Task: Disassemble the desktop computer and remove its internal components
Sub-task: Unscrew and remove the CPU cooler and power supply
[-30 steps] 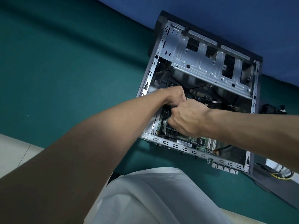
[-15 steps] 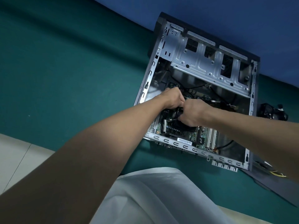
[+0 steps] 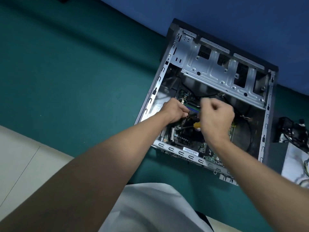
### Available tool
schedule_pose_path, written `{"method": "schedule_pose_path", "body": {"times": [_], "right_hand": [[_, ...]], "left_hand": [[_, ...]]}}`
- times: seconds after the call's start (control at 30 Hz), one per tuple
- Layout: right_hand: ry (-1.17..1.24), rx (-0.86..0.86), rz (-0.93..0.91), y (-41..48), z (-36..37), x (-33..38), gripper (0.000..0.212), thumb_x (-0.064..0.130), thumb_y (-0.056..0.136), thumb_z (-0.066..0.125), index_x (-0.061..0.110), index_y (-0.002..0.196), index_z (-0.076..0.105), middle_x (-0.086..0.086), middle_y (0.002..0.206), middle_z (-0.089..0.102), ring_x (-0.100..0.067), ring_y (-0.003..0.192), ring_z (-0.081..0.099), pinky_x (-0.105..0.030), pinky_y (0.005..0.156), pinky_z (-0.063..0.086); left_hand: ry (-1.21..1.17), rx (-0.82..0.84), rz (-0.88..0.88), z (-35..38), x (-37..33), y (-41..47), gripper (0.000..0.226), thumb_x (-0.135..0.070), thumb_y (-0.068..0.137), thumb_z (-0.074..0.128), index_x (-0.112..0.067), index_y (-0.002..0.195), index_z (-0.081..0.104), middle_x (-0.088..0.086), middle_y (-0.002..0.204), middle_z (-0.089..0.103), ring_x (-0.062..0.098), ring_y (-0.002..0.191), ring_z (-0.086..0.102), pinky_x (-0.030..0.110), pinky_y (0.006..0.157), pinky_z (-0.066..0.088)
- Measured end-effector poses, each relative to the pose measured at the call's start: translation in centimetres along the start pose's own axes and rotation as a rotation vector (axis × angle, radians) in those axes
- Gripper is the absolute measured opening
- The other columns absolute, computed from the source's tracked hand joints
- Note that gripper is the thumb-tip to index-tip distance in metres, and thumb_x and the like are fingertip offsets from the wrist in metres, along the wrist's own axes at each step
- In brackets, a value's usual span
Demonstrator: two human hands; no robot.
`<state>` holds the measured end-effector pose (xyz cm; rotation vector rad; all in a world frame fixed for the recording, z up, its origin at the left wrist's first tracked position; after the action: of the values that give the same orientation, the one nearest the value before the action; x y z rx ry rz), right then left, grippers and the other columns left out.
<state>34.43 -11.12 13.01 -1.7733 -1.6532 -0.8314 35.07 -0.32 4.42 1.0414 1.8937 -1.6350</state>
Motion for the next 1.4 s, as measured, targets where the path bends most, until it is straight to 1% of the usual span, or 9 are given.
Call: {"method": "schedule_pose_path", "body": {"times": [0.17,0.37,0.47,0.67,0.77,0.9,1.17,1.3,1.4], "right_hand": [[0.912,-0.244,0.438,1.0,2.5,-0.5,0.057,0.012,0.086,0.053,0.024,0.033,0.035,0.007,0.037,0.027,-0.013,0.033,0.023,-0.024,0.04,0.017],[0.537,0.524,-0.286,0.0,3.6,-0.3,0.044,0.026,0.086,0.053,0.021,0.044,0.042,0.013,0.04,0.036,-0.008,0.039,0.031,-0.017,0.047,0.028],[0.531,0.781,-0.222,1.5,3.4,0.1,0.048,0.031,0.086,0.053,0.021,0.04,0.045,0.009,0.037,0.033,-0.01,0.035,0.028,-0.017,0.044,0.025],[0.447,0.038,0.244,0.2,2.8,-0.7,0.064,0.055,0.095,0.036,0.019,0.042,0.04,-0.006,0.043,0.038,-0.022,0.043,0.038,-0.038,0.05,0.035],[0.682,-0.125,0.381,-1.5,3.9,0.6,0.06,0.057,0.092,0.043,0.023,0.043,0.03,0.001,0.045,0.028,-0.017,0.046,0.028,-0.034,0.049,0.028],[0.853,0.107,0.151,-2.2,4.5,0.6,0.062,0.045,0.094,0.041,0.007,0.045,0.031,-0.005,0.044,0.026,-0.016,0.043,0.027,-0.024,0.049,0.029],[0.757,0.818,0.209,3.0,2.5,-1.4,0.065,0.04,0.1,0.033,0.016,0.04,0.035,-0.004,0.037,0.02,-0.016,0.037,0.019,-0.031,0.046,0.016],[0.178,0.496,-0.032,2.8,2.1,-1.4,0.057,0.054,0.097,0.032,0.021,0.056,0.054,-0.002,0.049,0.054,-0.022,0.05,0.057,-0.034,0.058,0.045],[0.355,0.045,0.085,0.5,2.5,-1.2,0.048,0.044,0.098,0.042,0.022,0.056,0.05,-0.002,0.051,0.047,-0.024,0.052,0.046,-0.038,0.056,0.04]], "left_hand": [[0.023,0.014,-0.013,0.0,-0.4,-0.3,0.022,-0.006,0.088,0.067,-0.012,0.108,0.073,0.005,0.126,0.065,0.019,0.119,0.057,0.03,0.108,0.039],[-0.095,0.021,0.03,-1.0,-0.2,-1.4,0.049,0.007,0.1,0.035,0.0,0.073,0.075,0.013,0.089,0.074,0.017,0.089,0.07,0.026,0.079,0.056],[-0.147,0.06,0.077,-0.8,-0.3,-1.3,0.073,0.013,0.098,0.029,-0.018,0.041,0.062,-0.005,0.048,0.058,0.009,0.053,0.06,0.016,0.057,0.053],[0.041,-0.012,0.036,0.0,0.0,-0.2,0.022,0.008,0.086,0.06,-0.005,0.092,0.076,0.012,0.104,0.072,0.015,0.092,0.06,0.025,0.09,0.048],[0.042,-0.011,0.031,-0.4,-0.2,-0.6,0.026,0.009,0.086,0.056,-0.007,0.08,0.076,0.005,0.088,0.074,0.003,0.07,0.06,0.011,0.065,0.046],[0.04,-0.03,-0.026,-0.7,0.1,-0.5,0.056,0.012,0.088,0.044,-0.001,0.033,0.042,-0.012,0.036,0.048,-0.001,0.038,0.041,0.006,0.039,0.029],[0.048,0.0,-0.013,-0.3,0.0,-0.7,0.046,0.011,0.086,0.05,-0.022,0.055,0.06,0.002,0.066,0.059,0.018,0.074,0.055,0.026,0.073,0.045],[-0.017,0.022,-0.026,-0.3,0.0,-0.6,0.039,0.008,0.089,0.056,-0.016,0.06,0.065,-0.002,0.07,0.065,0.01,0.076,0.059,0.027,0.085,0.048],[0.016,0.038,-0.021,-0.1,-0.3,-0.6,0.025,0.006,0.089,0.059,-0.008,0.103,0.074,0.007,0.109,0.071,0.016,0.103,0.061,0.025,0.1,0.044]]}}
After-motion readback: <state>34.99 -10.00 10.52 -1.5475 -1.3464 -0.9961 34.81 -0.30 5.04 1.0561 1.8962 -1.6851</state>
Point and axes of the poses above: each hand's wrist, its own y-axis towards the middle knuckle, its own z-axis out of the palm, x = y × z, the point moved 2 cm from there along y, towards the middle knuckle
